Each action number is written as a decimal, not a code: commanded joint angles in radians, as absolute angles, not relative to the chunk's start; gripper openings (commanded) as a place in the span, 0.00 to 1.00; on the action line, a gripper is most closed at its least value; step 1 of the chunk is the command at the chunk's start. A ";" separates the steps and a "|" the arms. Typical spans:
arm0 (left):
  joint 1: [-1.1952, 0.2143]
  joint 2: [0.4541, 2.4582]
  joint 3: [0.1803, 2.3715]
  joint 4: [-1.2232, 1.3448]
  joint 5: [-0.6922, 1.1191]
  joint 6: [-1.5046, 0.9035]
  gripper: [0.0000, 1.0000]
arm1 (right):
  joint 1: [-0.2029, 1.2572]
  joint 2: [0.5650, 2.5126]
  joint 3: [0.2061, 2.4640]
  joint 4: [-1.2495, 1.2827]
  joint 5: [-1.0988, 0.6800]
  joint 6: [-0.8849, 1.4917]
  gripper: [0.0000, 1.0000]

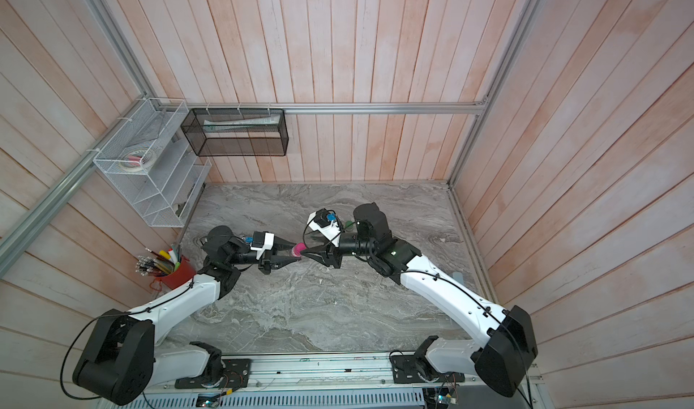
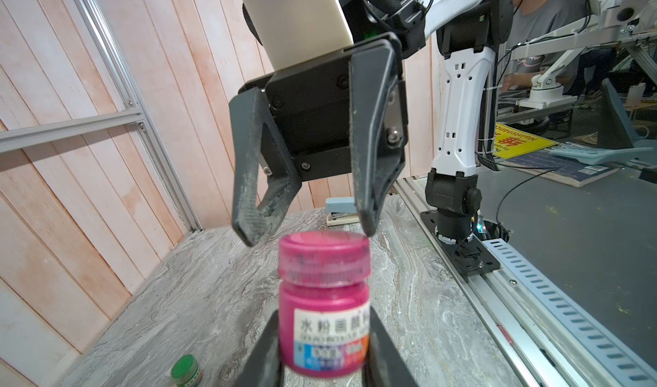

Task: Close the paint jar lid
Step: Screw the lid onto the paint jar.

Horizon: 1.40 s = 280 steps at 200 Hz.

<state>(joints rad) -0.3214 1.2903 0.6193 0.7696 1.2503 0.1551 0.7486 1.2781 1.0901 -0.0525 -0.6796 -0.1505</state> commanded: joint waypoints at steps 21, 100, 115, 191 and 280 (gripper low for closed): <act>-0.322 1.295 0.649 0.755 1.247 0.172 0.33 | 0.763 1.302 1.137 -0.049 -0.685 -0.159 0.47; -0.322 1.293 0.650 0.744 1.239 0.183 0.33 | 0.781 1.320 1.143 -0.067 -0.673 -0.162 0.43; -0.323 1.293 0.649 0.745 1.238 0.184 0.33 | 0.782 1.320 1.142 -0.069 -0.671 -0.161 0.40; -0.321 1.290 0.648 0.745 1.224 0.184 0.34 | 0.791 1.321 1.134 -0.071 -0.637 -0.156 0.35; -0.314 1.301 0.622 1.057 1.301 -0.040 0.33 | 0.800 1.318 1.071 0.033 -0.609 -0.110 0.32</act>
<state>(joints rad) -0.3103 1.3006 0.6189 0.8379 1.2430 0.0914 0.7925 1.3102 1.1069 0.0010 -0.6300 -0.1379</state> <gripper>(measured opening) 0.334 0.350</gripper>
